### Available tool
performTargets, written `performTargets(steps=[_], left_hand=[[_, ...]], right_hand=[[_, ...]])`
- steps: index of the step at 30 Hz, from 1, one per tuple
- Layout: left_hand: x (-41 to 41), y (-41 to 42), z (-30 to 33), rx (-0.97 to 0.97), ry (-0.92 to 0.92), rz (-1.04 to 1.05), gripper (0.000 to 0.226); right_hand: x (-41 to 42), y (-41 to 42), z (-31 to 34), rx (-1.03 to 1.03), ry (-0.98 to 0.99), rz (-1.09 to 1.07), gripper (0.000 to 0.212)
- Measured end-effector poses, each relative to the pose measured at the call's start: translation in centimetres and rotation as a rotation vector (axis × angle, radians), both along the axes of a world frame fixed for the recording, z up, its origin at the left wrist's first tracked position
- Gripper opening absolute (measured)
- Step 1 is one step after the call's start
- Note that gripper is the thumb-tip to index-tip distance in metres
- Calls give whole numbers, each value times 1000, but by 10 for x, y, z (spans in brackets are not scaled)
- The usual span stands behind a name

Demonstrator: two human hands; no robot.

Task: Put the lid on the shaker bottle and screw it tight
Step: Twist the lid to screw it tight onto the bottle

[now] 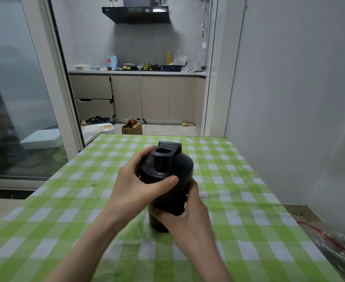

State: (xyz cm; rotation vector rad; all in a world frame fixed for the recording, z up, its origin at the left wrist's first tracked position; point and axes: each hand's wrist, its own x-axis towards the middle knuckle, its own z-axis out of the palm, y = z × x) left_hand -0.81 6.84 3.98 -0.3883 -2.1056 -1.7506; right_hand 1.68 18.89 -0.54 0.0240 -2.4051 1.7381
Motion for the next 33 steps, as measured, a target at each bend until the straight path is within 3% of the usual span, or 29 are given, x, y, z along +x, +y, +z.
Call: performTargets(steps=[5,9,11,15,20,25,30,33], left_hand=[[-1,-15,0,51,-72,-173,91],[17,0,-10,79,-9,76,80],[25,15,-11,43,12,175,86],[22,32,-7,17,23,228,90],[8,10,-2,17,35,18,56],[2,-4,1,38,21,-131,55],[12,15,-7,45,59,24,67],[12,21,-6,22,78,111,63]], right_hand=[[-1,-3,-1,18,17,-17,84],[-2,-6,-2,45,21,-39,88],[-2,-7,-2,82,30,-49,81],[0,-6,-1,101,34,-55,84],[0,-3,-2,32,15,-19,82],[-1,-3,-2,9,14,-17,82],[0,-5,-2,58,35,-38,84],[1,-5,-3,81,47,-36,84]])
